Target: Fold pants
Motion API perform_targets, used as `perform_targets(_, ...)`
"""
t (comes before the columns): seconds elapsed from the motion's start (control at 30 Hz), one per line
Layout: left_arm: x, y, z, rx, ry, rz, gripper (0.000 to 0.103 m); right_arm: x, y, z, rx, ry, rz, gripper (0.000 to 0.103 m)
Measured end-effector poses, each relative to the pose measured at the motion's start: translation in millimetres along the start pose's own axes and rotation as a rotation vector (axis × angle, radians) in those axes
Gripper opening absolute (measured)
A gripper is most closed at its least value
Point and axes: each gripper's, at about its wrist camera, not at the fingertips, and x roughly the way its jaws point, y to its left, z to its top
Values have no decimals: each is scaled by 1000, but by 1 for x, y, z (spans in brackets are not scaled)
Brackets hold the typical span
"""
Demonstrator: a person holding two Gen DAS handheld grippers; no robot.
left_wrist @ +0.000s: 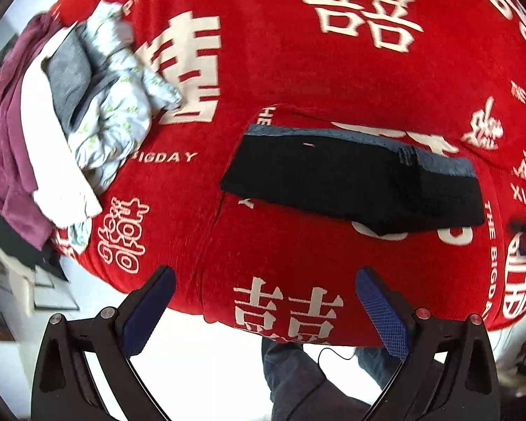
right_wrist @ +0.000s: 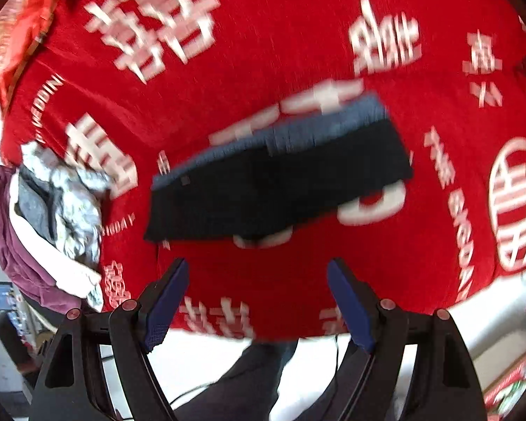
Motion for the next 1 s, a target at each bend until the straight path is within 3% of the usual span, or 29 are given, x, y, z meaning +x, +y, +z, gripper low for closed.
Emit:
perform_targets(0.1,3,9,3,-23,13,-9,103,20,2,-6,8,91,-22,84)
perform_targets(0.23,3,17,8,-32,6,-4,103,14,4,1,16,44,-26,84)
perform_targets(0.4,-1,19,14,-27,-16,2,103,22,7,4,25,73,-15,84)
perform_targets(0.73,-8,16,20,1,-47,12,103,19,-12,8,136,59,28,84)
perform_targets(1.0,-12,15,20,10,-57,29,103,19,-13,9,153,57,47,84)
